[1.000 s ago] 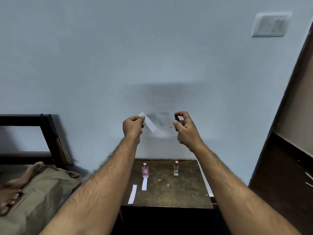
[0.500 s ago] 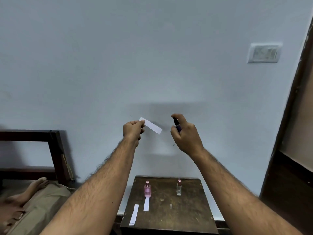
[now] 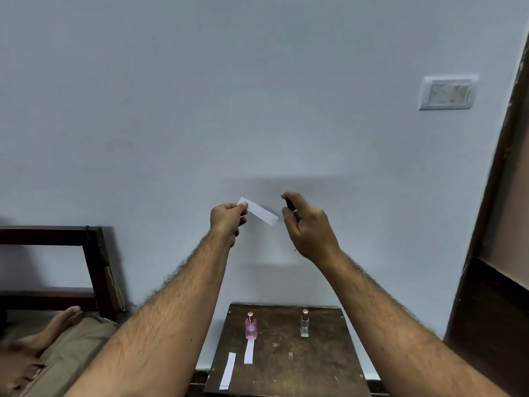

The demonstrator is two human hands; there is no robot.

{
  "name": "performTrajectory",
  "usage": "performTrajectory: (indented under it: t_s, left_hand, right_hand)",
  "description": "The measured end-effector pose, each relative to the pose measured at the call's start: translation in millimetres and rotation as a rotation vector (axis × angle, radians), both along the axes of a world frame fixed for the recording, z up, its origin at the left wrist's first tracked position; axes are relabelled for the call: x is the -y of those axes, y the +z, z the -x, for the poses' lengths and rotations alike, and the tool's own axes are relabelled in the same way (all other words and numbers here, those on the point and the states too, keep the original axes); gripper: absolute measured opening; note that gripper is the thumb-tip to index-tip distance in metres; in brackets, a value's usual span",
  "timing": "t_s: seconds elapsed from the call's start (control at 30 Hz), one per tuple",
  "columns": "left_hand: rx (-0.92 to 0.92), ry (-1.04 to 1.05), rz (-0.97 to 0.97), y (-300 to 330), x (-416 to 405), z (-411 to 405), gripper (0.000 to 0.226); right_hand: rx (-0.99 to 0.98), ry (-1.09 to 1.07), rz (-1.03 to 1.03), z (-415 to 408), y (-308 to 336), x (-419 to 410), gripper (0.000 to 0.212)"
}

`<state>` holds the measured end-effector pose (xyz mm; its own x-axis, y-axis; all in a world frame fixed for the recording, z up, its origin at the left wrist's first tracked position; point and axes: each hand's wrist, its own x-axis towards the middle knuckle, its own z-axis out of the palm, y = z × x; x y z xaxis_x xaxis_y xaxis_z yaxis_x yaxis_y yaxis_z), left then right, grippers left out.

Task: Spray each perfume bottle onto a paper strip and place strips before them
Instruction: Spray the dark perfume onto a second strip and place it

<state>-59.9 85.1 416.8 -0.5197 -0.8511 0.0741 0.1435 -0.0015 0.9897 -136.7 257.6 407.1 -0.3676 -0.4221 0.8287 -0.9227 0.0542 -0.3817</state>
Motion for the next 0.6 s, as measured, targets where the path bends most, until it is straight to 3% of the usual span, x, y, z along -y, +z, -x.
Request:
performTrajectory:
  t_s: [0.6]
  left_hand:
    - [0.024, -0.004, 0.007, -4, -1, -2, 0.009]
  right_hand:
    - [-0.013, -0.09, -0.044, 2, -11, -5, 0.019]
